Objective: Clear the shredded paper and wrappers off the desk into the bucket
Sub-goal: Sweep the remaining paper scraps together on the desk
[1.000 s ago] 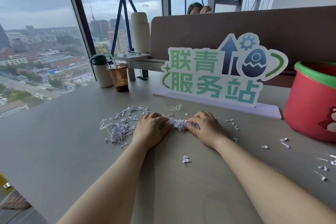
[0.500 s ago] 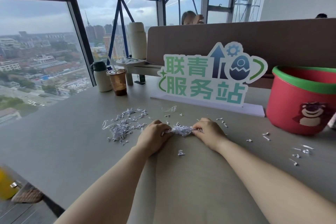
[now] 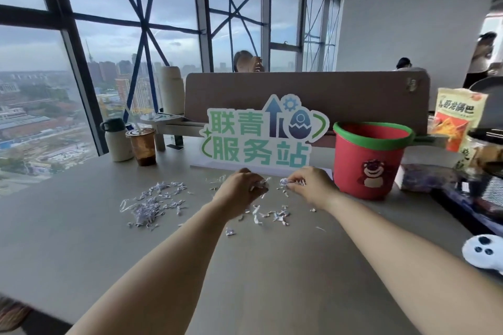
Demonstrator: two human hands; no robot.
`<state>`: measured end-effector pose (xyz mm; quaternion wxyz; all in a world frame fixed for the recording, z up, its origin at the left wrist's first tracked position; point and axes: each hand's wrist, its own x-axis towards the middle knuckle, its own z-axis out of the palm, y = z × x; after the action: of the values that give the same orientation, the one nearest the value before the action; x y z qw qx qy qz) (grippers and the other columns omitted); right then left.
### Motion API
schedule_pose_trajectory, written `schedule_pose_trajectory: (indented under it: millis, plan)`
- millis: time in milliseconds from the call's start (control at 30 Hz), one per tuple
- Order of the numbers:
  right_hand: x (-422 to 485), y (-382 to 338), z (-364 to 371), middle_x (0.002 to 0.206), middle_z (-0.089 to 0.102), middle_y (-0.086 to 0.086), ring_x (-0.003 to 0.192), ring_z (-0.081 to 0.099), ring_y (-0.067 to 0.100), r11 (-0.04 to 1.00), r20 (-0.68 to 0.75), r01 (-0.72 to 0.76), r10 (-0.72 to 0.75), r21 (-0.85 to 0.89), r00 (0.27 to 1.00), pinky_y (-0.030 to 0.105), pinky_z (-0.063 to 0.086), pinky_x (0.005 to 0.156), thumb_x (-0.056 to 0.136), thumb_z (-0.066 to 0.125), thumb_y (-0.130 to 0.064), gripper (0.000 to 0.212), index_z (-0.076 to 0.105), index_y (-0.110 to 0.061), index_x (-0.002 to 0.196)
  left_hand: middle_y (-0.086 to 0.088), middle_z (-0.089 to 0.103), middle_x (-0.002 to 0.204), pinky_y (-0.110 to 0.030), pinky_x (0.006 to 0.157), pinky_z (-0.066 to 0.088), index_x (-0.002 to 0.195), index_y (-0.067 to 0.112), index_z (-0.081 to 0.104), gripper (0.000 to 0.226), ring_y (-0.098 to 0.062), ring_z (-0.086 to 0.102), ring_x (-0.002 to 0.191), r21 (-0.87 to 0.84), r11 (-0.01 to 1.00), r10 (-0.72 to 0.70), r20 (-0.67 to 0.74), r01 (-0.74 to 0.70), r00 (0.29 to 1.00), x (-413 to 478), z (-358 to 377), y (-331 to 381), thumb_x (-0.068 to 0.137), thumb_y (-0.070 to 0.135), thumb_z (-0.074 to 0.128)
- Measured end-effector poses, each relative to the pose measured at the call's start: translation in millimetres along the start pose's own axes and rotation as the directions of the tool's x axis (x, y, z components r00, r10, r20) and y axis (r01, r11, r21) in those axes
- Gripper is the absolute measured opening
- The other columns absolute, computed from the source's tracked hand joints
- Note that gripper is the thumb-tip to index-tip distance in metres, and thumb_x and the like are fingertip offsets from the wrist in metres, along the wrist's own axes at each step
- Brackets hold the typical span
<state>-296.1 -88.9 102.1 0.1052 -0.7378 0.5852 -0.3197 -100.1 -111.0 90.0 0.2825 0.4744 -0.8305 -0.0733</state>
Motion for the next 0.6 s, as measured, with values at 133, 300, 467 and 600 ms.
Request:
schedule_pose_trajectory:
  millis: [133, 300, 467, 600]
  plan:
    - [-9.5, 12.8, -32.3, 0.088, 0.059, 0.004, 0.084, 0.050, 0.014, 1.000, -0.067, -0.026, 0.025, -0.012, 0.997, 0.021, 0.033, 0.060, 0.084, 0.064, -0.017, 0.019, 0.070, -0.004, 0.096, -0.013, 0.061, 0.102, -0.030, 0.080, 0.046, 0.103, 0.012, 0.068, 0.025, -0.030, 0.060, 0.091, -0.026, 0.998, 0.057, -0.012, -0.058, 0.998, 14.9, 2.1, 30.8, 0.085, 0.029, 0.063]
    - [-16.5, 29.8, -67.5, 0.095, 0.069, 0.013, 0.083, 0.053, 0.017, 0.997, -0.165, -0.075, 0.075, 0.008, 0.983, 0.027, 0.036, 0.070, 0.082, 0.067, -0.022, 0.020, 0.072, -0.004, 0.089, -0.009, 0.063, 0.105, -0.025, 0.076, 0.042, 0.106, 0.016, 0.069, 0.024, -0.024, 0.060, 0.096, -0.070, 0.989, 0.128, -0.023, -0.129, 0.992, 38.6, 5.4, 65.0, 0.086, 0.029, 0.062]
    - [-19.2, 41.7, -102.7, 0.077, 0.064, 0.005, 0.059, 0.048, 0.010, 0.992, -0.198, -0.101, 0.114, 0.073, 0.974, 0.019, 0.042, 0.049, 0.084, 0.065, -0.021, 0.018, 0.070, -0.004, 0.087, -0.009, 0.064, 0.096, -0.022, 0.069, 0.037, 0.098, 0.013, 0.070, 0.023, -0.023, 0.059, 0.090, -0.107, 0.978, 0.174, -0.048, -0.178, 0.984, 67.8, 14.2, 96.0, 0.085, 0.030, 0.063]
    - [-8.6, 58.4, -130.0, 0.080, 0.067, 0.000, 0.078, 0.061, 0.017, 0.990, -0.241, -0.122, 0.136, 0.074, 0.961, 0.030, 0.047, 0.071, 0.081, 0.069, -0.029, 0.017, 0.073, -0.013, 0.083, -0.004, 0.053, 0.085, -0.022, 0.059, 0.027, 0.094, 0.011, 0.069, 0.024, -0.016, 0.048, 0.074, -0.109, 0.973, 0.197, -0.070, -0.204, 0.978, 94.5, 16.7, 124.7, 0.086, 0.032, 0.063]
